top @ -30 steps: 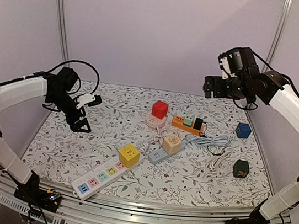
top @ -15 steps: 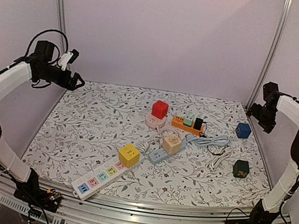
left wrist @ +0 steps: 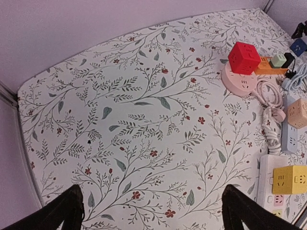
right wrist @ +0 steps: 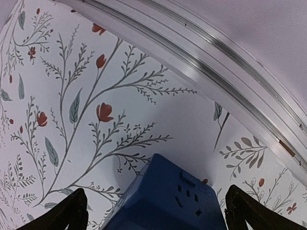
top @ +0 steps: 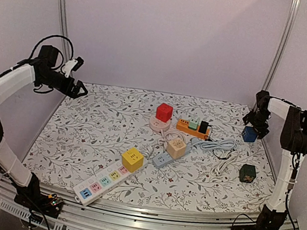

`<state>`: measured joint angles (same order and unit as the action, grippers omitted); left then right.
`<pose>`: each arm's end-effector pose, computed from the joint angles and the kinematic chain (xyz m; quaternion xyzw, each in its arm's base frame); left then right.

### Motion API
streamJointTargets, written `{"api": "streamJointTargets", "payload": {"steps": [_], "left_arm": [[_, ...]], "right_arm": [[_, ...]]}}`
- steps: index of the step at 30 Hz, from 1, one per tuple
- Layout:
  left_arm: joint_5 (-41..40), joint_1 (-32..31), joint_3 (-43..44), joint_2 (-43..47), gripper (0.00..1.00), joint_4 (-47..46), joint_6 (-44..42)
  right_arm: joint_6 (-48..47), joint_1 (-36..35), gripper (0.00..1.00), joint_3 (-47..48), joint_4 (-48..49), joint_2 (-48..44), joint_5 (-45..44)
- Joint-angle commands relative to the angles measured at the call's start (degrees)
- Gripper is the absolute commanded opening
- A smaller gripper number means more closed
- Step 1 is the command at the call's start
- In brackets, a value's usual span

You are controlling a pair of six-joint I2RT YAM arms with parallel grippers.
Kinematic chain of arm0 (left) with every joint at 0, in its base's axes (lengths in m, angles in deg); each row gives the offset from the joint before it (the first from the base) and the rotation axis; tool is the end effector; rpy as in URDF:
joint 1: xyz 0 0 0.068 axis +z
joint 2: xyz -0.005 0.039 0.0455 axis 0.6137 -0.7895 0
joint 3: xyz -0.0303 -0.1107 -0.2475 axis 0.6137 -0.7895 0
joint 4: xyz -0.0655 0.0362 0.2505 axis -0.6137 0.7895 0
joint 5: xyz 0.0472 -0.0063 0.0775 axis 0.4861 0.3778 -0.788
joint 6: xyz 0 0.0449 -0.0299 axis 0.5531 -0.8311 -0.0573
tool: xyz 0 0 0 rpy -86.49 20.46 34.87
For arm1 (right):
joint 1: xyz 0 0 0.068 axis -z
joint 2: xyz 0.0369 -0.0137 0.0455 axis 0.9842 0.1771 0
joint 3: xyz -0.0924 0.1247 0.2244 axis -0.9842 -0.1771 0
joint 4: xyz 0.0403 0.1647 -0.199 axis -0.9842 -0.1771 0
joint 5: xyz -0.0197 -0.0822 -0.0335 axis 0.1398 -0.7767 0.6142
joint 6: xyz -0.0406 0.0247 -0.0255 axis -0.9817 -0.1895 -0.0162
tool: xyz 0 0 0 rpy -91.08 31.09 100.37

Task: Insert the plug
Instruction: Pick up the plug from the center of the board.

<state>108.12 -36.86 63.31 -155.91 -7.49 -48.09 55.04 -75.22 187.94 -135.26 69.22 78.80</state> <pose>0.3272 -0.0086 0.3169 0.1963 0.8930 -0.1327 0.3826 0.4672 -0.0437 0.1813 0.4499 0.8696 -0.0111 0.2033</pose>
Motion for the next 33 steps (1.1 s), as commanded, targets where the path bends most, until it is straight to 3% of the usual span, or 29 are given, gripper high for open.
{"api": "streamJointTargets", "payload": {"steps": [1, 6, 16, 21, 25, 33], "left_arm": [[1.10, -0.28, -0.69, 0.23, 1.00, 0.89, -1.63], [1.67, -0.59, -0.34, -1.00, 0.99, 0.95, -1.83], [1.32, -2.75, 0.20, -1.41, 0.99, 2.45, -3.87], [1.78, -4.04, 0.65, -1.08, 0.99, 3.69, -5.15], [3.14, -5.60, 1.44, -0.63, 1.00, 6.09, -7.09], [10.35, -8.13, 5.88, 1.91, 1.00, 13.59, -12.49]], "right_arm": [[2.68, 0.12, 0.99, 1.60, -2.75, 4.41, 0.61], [2.29, 0.08, 0.91, -0.05, -2.56, 4.98, 0.82], [-2.81, -1.25, 0.27, -6.55, 3.47, -3.84, 2.95], [-12.01, -7.60, 0.02, -11.42, 13.06, -13.36, 6.63], [-22.76, -15.83, 0.00, -18.95, 26.35, -26.50, 9.22], [-40.30, -33.49, 0.00, -23.14, 40.86, -41.41, 28.10]]}}
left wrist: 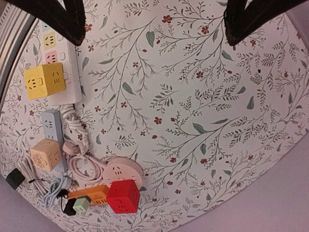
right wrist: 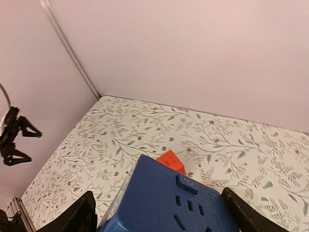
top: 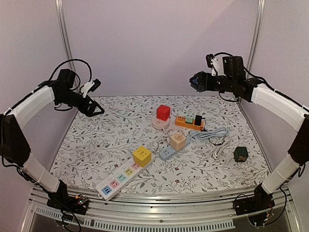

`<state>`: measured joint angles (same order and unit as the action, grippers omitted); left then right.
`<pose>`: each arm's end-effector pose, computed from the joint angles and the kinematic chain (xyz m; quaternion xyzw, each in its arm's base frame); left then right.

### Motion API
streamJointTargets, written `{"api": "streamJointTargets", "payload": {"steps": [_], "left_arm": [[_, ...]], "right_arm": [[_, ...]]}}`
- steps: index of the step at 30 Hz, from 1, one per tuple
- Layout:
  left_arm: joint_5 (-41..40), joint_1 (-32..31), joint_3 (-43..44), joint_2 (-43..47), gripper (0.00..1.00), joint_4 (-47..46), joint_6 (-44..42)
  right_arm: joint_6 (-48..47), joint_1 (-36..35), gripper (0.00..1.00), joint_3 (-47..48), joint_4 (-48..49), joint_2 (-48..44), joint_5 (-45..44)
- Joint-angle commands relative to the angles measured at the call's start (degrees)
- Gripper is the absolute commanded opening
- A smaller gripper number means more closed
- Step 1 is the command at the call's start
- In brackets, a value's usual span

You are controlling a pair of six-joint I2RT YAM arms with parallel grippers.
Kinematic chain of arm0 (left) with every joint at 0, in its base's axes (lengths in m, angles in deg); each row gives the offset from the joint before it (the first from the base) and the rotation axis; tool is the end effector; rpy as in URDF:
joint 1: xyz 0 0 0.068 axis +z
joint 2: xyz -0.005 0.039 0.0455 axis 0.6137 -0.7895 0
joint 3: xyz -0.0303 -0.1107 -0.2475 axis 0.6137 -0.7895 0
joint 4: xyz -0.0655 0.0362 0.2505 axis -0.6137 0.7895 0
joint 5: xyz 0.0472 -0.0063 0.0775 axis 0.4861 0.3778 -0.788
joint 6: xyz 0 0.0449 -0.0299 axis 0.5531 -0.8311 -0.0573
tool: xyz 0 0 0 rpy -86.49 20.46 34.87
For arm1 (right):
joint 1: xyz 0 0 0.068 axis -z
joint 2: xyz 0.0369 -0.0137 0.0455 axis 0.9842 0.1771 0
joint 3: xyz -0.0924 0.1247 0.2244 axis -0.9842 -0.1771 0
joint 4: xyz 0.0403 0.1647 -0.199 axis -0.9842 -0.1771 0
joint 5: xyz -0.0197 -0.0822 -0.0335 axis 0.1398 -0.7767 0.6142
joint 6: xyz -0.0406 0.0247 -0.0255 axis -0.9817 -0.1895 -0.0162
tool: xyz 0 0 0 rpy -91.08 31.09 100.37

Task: Insert the plug
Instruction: Pick up the plug from the center of the board.

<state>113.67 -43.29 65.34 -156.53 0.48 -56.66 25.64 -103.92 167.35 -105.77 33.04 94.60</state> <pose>0.3160 -0.0475 0.3167 0.3170 0.8670 -0.1832 0.3379 0.3423 0.1572 0.3618 -0.0661 0.8334 0.2395 0.4937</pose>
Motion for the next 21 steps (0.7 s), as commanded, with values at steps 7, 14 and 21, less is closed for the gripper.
{"api": "streamJointTargets", "payload": {"steps": [7, 14, 21], "left_arm": [[4.94, -7.59, 9.52, 6.00, 0.99, 16.07, -8.16], [-0.85, -16.68, 16.25, 8.25, 1.00, 24.69, -8.37], [-1.34, -18.10, 24.54, 13.81, 0.99, 32.92, -12.68]], "right_arm": [[-16.62, -16.11, 0.00, -2.54, 23.68, -9.68, 23.21], [-28.07, -27.41, 0.00, 0.23, 23.85, -9.12, 25.83], [-39.72, -33.05, 0.00, -0.40, 23.85, -9.29, 28.92]]}}
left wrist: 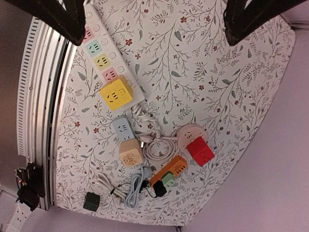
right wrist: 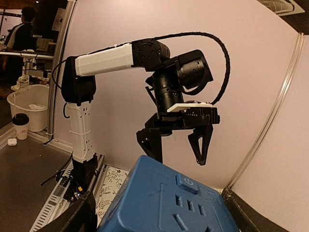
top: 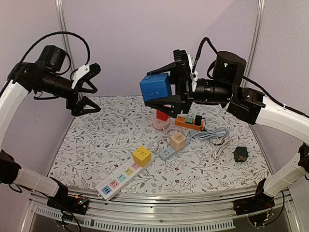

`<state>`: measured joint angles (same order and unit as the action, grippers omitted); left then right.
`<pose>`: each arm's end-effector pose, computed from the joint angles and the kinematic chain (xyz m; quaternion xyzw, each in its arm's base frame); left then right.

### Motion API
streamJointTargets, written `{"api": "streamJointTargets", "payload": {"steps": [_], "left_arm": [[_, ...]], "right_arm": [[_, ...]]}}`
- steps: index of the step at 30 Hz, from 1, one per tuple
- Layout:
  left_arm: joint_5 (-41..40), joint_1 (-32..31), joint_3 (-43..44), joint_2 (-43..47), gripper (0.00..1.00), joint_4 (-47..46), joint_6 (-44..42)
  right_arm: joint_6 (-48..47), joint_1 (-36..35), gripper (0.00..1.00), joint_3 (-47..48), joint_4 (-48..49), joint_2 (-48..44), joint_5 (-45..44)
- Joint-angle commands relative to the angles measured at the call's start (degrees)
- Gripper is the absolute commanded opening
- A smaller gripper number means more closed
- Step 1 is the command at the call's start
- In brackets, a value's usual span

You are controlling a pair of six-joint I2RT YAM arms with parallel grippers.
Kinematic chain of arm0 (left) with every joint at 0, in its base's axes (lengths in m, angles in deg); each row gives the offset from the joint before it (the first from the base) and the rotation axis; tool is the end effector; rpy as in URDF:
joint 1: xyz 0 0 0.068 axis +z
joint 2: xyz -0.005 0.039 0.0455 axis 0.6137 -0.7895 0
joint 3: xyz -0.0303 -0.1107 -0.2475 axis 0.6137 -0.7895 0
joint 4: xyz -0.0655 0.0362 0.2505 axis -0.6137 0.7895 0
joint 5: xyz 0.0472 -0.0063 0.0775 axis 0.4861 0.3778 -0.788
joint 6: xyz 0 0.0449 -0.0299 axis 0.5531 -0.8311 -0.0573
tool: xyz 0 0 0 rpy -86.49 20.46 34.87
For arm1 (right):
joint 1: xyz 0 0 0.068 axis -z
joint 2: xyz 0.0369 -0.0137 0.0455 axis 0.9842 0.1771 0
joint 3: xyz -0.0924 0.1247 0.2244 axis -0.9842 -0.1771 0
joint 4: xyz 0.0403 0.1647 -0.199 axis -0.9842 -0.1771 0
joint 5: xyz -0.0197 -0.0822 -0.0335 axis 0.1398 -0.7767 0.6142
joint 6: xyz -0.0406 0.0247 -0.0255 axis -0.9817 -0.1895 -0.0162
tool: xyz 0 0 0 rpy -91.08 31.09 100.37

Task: Insert the plug
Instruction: Pick up the plug from the center of the board.

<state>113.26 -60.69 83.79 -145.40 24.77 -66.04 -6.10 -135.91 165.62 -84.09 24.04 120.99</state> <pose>0.2066 -0.1056 0.4357 0.5109 0.7531 -0.1950 0.3658 0.1700 0.2871 0.4445 -0.5352 0.4169 0.4350 0.5920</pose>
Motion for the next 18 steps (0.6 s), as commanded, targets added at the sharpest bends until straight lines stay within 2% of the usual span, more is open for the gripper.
{"api": "streamJointTargets", "payload": {"steps": [1, 4, 10, 13, 18], "left_arm": [[-0.47, -0.72, 7.26, 3.25, 0.99, 10.05, -3.48], [3.21, -1.44, 3.03, 9.29, 0.99, 8.20, -6.88], [12.41, -5.87, -13.99, 23.66, 0.99, -12.18, -1.81], [13.43, -9.07, -16.22, 23.35, 0.99, -18.88, 6.13], [17.04, -14.84, -15.44, 19.05, 0.99, -24.20, 16.69]], "right_arm": [[-8.84, -1.62, 0.00, 1.47, 2.13, 0.04, 2.77], [-12.95, -3.92, 0.00, 1.52, 2.08, 1.16, 3.00], [-23.82, -9.37, 0.00, 2.04, 2.17, 3.05, -0.33], [-28.00, -11.21, 0.00, 2.05, 2.09, 3.83, -2.34], [-31.68, -12.38, 0.00, 2.17, 2.00, 4.97, -3.42]]}}
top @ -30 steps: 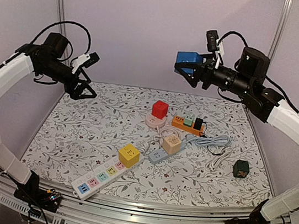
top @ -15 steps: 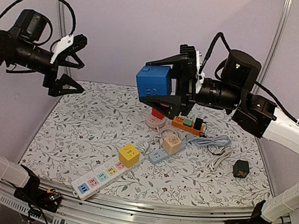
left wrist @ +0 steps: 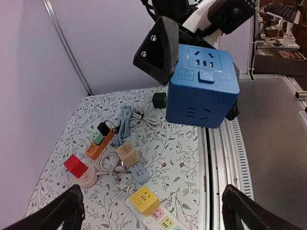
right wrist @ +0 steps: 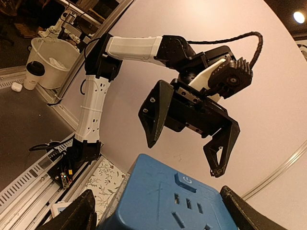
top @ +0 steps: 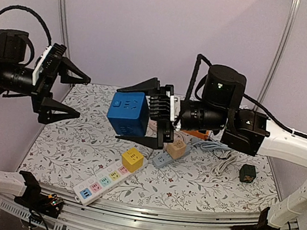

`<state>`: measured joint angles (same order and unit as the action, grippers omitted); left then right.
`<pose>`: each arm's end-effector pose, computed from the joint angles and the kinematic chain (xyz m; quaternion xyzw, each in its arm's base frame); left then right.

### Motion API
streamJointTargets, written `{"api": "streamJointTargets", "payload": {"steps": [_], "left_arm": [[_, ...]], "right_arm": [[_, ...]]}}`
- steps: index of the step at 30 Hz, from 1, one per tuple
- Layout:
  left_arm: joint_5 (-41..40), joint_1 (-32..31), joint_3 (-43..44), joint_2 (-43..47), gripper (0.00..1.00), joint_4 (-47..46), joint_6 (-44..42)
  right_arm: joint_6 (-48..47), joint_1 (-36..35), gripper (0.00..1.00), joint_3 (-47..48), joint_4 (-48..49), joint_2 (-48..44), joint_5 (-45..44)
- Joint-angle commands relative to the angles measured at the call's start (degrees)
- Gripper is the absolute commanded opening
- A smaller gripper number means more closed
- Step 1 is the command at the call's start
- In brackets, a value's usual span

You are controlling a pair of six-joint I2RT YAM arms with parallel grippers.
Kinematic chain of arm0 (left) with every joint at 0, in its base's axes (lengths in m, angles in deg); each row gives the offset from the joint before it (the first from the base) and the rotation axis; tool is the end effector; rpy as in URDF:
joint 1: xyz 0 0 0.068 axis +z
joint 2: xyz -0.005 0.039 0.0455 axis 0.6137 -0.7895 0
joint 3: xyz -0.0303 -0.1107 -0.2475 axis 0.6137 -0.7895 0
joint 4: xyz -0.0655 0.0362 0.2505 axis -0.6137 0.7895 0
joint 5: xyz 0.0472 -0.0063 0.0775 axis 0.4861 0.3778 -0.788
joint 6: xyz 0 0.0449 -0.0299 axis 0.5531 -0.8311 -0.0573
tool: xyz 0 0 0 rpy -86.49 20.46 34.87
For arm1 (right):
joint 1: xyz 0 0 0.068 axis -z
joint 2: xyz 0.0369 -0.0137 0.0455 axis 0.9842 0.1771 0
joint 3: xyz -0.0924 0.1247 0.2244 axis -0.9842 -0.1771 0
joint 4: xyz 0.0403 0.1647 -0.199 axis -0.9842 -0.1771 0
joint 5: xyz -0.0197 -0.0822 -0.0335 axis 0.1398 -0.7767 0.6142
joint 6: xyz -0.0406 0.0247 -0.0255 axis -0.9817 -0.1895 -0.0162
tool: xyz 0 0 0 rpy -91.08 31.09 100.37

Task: Insert the plug
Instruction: Pick up the plug from the center of the board.

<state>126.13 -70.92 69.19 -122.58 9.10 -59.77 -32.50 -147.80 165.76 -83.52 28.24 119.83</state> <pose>0.1011 -0.0941 0.4555 0.5653 0.5794 -0.3192 0.4928 0.1167 0.3376 0.4226 -0.6535 0.2424 0.3517 0.6249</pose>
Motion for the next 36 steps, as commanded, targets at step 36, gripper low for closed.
{"api": "streamJointTargets", "payload": {"steps": [36], "left_arm": [[-2.58, -23.63, -2.58, -10.05, 0.82, -21.89, 14.49]], "right_arm": [[-0.76, -0.53, 0.00, 1.93, 8.59, 0.99, 2.83]]}}
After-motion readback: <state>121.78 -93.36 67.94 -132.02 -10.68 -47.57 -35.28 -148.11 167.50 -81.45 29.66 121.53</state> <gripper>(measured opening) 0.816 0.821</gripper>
